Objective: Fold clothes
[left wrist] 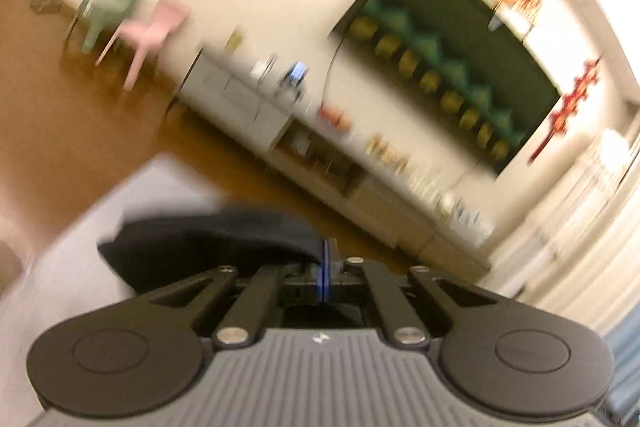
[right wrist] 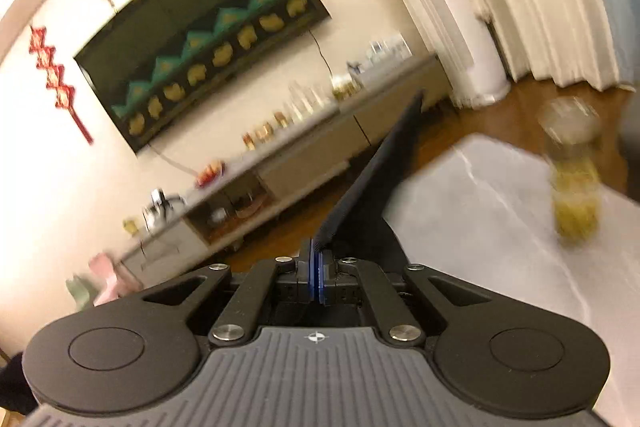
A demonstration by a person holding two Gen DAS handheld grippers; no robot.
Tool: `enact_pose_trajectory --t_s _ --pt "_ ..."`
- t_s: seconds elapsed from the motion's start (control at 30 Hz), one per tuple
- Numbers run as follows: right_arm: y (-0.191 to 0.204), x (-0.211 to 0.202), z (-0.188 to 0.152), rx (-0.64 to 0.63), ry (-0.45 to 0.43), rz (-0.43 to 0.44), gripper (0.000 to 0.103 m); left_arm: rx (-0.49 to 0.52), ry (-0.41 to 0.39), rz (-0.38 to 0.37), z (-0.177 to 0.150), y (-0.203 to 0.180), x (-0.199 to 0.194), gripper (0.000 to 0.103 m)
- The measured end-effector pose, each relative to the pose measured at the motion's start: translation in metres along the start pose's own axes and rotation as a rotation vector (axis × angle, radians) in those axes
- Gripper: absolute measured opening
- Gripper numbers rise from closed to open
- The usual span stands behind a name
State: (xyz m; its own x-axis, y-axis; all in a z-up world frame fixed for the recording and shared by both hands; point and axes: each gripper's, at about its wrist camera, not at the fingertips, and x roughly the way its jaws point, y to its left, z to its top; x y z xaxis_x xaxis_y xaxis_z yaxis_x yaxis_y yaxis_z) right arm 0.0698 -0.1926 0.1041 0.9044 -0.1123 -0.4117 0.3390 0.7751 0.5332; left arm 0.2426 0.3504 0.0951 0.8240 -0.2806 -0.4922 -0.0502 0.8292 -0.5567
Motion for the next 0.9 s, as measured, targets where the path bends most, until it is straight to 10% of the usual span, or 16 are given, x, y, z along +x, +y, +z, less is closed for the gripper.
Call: enact_pose_trajectory --t_s 0.2,0.9 --pt "-0.07 0.027 -0.075 0.122 0.23 -0.161 0.0 -0.247 0.239 0.185 -0.114 0.066 0.038 0.001" --pt "-0.089 -0.028 -0.09 0.188 0.075 -0.295 0.0 -0.176 0.213 0.243 -0.121 0.052 0.028 0.002"
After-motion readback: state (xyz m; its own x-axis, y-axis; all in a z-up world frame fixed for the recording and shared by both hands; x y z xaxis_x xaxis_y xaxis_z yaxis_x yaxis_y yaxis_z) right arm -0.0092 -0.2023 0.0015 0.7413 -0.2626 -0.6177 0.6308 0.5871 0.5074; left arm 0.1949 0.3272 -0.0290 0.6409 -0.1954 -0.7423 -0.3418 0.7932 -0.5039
